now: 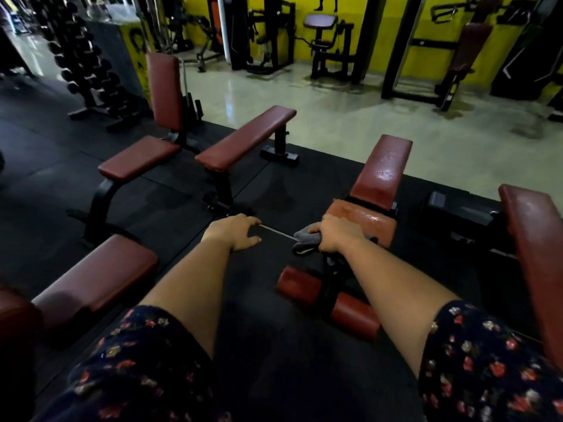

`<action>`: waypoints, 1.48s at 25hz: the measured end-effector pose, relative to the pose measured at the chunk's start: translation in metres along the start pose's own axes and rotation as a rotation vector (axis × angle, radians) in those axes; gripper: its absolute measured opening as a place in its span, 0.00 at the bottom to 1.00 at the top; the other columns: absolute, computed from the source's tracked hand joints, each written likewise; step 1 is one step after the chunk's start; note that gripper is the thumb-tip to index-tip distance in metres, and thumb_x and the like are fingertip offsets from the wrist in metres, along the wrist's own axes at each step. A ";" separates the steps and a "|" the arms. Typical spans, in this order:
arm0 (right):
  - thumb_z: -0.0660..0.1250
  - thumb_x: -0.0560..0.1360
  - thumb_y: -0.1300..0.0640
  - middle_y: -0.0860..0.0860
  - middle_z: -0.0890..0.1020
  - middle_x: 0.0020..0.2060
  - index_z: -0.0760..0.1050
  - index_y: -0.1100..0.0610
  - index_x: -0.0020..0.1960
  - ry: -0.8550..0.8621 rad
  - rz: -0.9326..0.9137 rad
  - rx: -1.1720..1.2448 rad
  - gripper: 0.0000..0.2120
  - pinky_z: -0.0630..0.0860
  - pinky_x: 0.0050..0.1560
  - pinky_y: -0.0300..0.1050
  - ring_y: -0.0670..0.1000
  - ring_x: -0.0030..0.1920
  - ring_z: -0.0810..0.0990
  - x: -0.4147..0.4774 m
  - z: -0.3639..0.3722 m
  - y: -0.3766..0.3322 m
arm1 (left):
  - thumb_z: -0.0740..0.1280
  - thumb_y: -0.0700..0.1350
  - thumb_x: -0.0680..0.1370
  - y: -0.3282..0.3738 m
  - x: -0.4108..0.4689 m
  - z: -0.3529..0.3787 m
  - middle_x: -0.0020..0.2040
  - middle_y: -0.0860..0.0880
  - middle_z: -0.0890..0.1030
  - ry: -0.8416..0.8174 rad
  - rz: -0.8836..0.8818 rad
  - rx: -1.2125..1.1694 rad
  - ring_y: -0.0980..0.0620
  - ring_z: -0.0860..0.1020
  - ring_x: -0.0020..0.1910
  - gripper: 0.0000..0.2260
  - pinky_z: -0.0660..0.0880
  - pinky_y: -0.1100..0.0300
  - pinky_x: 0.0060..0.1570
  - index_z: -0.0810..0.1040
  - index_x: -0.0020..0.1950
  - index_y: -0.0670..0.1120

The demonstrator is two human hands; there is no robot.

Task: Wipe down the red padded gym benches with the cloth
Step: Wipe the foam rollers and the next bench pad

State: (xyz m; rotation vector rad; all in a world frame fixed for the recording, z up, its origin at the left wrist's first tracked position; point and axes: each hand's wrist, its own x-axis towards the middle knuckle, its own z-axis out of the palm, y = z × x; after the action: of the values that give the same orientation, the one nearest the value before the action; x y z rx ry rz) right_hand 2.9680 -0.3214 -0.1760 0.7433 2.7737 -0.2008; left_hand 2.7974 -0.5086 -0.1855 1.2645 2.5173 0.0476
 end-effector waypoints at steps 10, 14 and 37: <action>0.66 0.70 0.53 0.48 0.70 0.50 0.72 0.38 0.66 -0.018 -0.008 0.128 0.25 0.76 0.51 0.51 0.56 0.56 0.76 0.094 -0.004 -0.172 | 0.62 0.60 0.79 -0.168 -0.007 -0.006 0.71 0.51 0.69 -0.032 -0.122 -0.063 0.47 0.72 0.67 0.26 0.73 0.45 0.62 0.63 0.76 0.58; 0.66 0.70 0.54 0.47 0.69 0.51 0.71 0.36 0.67 -0.026 -0.002 0.188 0.27 0.76 0.50 0.49 0.56 0.57 0.76 0.120 -0.011 -0.205 | 0.63 0.60 0.79 -0.211 -0.005 -0.022 0.70 0.51 0.70 0.026 -0.148 -0.050 0.47 0.73 0.66 0.26 0.74 0.45 0.61 0.64 0.76 0.58; 0.66 0.74 0.56 0.48 0.71 0.64 0.70 0.38 0.69 -0.059 -0.087 0.063 0.26 0.73 0.54 0.51 0.56 0.64 0.72 0.402 -0.115 -0.161 | 0.64 0.59 0.78 -0.250 0.259 -0.114 0.70 0.54 0.71 -0.024 -0.178 0.023 0.50 0.73 0.67 0.22 0.73 0.50 0.60 0.67 0.73 0.62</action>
State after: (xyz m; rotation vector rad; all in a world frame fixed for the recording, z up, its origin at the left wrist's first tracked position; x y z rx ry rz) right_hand 2.5261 -0.2477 -0.1706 0.6215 2.7568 -0.3232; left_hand 2.4257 -0.4441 -0.1904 1.0381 2.6055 -0.0373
